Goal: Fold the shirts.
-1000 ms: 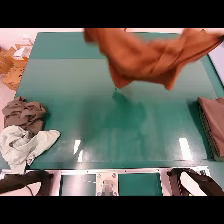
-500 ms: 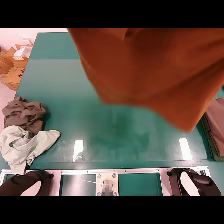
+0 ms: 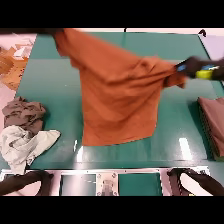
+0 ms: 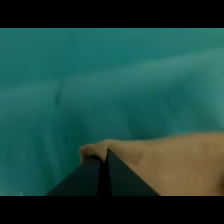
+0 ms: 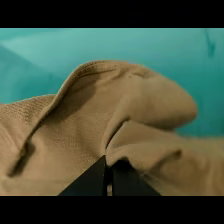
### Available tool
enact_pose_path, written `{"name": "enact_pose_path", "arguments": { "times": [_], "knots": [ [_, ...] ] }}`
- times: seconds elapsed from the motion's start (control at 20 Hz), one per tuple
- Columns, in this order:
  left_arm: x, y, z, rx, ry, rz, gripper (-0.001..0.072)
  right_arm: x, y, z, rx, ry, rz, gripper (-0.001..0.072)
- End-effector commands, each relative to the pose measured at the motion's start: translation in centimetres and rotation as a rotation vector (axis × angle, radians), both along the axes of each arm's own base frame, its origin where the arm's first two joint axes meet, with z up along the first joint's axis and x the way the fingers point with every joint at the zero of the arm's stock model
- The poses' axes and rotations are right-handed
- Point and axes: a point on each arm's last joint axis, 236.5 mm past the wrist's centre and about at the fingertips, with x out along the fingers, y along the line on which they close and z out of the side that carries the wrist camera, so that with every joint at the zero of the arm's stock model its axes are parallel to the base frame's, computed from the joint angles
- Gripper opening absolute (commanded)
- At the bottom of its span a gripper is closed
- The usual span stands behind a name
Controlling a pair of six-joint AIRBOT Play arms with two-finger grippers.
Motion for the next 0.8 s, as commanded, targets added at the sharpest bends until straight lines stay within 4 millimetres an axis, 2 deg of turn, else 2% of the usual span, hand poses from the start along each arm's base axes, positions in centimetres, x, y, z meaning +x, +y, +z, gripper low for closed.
{"name": "enact_pose_path", "arguments": {
  "times": [0.0, 0.05, 0.1, 0.15, 0.2, 0.25, 0.3, 0.4, 0.5, 0.55, 0.65, 0.7, 0.75],
  "knots": [
    [1.8, -1.3, -17.1, 0.026, 0.369, -0.017, 0.0025, 3.2, 2.6, -13.6, 0.008, 0.189, 0.031, 0.0012],
    [2.0, -1.5, -20.1, 0.028, 0.427, -0.016, 0.0025, 3.7, 3.8, -15.7, 0.024, 0.223, 0.058, 0.0012],
    [2.3, -1.9, -22.3, 0.010, 0.468, -0.011, 0.0025, 4.2, 4.4, -17.0, 0.035, 0.245, 0.073, 0.0012],
    [2.7, -2.2, -23.6, -0.007, 0.483, -0.003, 0.0025, 4.8, 4.6, -17.4, 0.035, 0.252, 0.080, 0.0013],
    [3.1, -2.2, -24.3, -0.009, 0.484, 0.006, 0.0025, 5.4, 4.3, -16.8, 0.034, 0.243, 0.085, 0.0109],
    [3.4, -2.1, -24.5, -0.007, 0.474, 0.013, 0.0025, 5.8, 3.7, -15.6, 0.033, 0.231, 0.093, 0.0274],
    [3.8, -2.0, -24.4, -0.005, 0.459, 0.019, 0.0025, 5.8, 2.6, -13.8, 0.039, 0.230, 0.104, 0.0310],
    [4.1, -1.5, -24.3, -0.010, 0.454, 0.030, 0.0025, 4.4, 0.0, -10.4, 0.076, 0.263, 0.087, 0.0310],
    [4.0, -0.5, -24.5, -0.011, 0.471, 0.042, 0.0025, 1.2, -1.8, -8.5, 0.089, 0.304, 0.075, 0.0307],
    [4.0, 0.2, -24.6, -0.012, 0.482, 0.050, 0.0025, -0.8, -1.8, -8.2, 0.092, 0.320, 0.079, 0.0290],
    [3.7, 1.5, -24.8, -0.017, 0.512, 0.064, 0.0025, -6.2, 0.3, -9.3, 0.122, 0.393, 0.079, 0.0290],
    [3.6, 2.1, -24.9, -0.019, 0.524, 0.070, 0.0025, -9.8, 2.3, -10.9, 0.139, 0.455, 0.091, 0.0299],
    [3.6, 2.6, -25.0, -0.020, 0.531, 0.072, 0.0025, -13.1, 4.2, -12.8, 0.158, 0.525, 0.085, 0.0362]
  ]
}}
